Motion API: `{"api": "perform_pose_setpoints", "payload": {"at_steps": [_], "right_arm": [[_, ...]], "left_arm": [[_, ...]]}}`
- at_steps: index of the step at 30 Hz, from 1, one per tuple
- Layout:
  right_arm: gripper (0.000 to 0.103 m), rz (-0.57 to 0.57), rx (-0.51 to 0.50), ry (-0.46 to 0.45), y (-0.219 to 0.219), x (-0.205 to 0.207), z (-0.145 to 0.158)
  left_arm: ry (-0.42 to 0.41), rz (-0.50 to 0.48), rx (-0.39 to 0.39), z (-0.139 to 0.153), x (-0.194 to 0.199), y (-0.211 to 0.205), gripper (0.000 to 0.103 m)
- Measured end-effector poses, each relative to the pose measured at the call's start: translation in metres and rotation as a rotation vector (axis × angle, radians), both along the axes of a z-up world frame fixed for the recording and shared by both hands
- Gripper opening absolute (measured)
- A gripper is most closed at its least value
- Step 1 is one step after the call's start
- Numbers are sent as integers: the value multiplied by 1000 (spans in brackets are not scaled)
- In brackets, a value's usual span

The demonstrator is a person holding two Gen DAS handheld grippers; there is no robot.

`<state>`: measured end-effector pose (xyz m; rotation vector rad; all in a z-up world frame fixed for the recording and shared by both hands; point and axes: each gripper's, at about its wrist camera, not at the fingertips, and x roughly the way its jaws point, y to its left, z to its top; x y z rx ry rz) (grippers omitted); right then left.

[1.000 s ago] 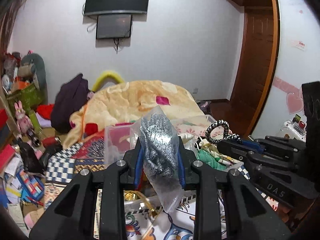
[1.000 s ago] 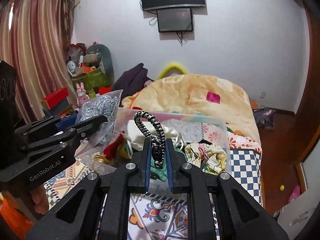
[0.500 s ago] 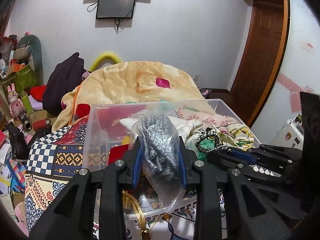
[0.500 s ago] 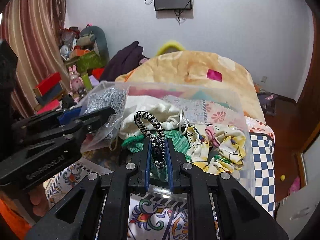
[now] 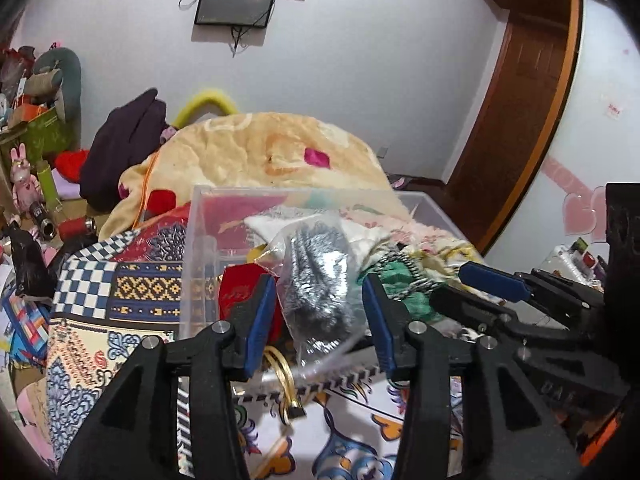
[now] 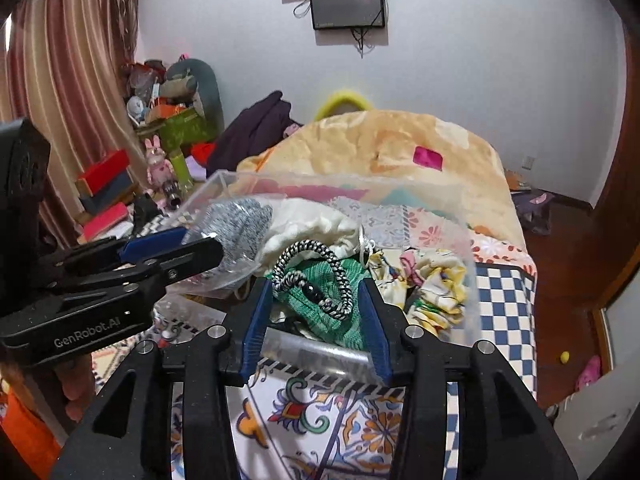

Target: Organize soft objects

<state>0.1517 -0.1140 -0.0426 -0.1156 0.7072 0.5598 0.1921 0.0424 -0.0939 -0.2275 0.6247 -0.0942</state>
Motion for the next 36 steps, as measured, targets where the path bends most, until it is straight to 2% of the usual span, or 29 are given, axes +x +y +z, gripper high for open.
{"api": "perform_pose_setpoints", "payload": {"at_steps": [5,13,15,16,19,22,24,26,31,36], "right_arm": [[41,-14,58,-71,-14,-19,30],[41,-20,124,-211,-33,-60,79],[41,-23,139,-243,-36,-72,88],[42,-24,148,-260,-38,-77,93],[55,-36,171,-306,-43,-92,103],[61,-47,180,-341,-46,-101,109],[66,-50,187,-354,-46,-105,111],[77,-52,192,-366,-46,-108,113],[85,-67,203,-391,-46,-109,114],[97,-80,199,-405,-45,-114,111]], "left_arm": [[-109,11,34,35,-36,-8,45],[-246,12,36,87,-86,-14,45],[-277,13,45,98,-100,-16,49],[-294,16,52,102,-106,-17,54],[-347,31,88,114,-127,-22,64],[-375,41,106,120,-139,-24,81],[-393,42,112,125,-146,-25,86],[-404,45,121,128,-151,-26,93],[-430,57,144,133,-161,-28,100],[-434,54,132,133,-162,-30,101]]}}
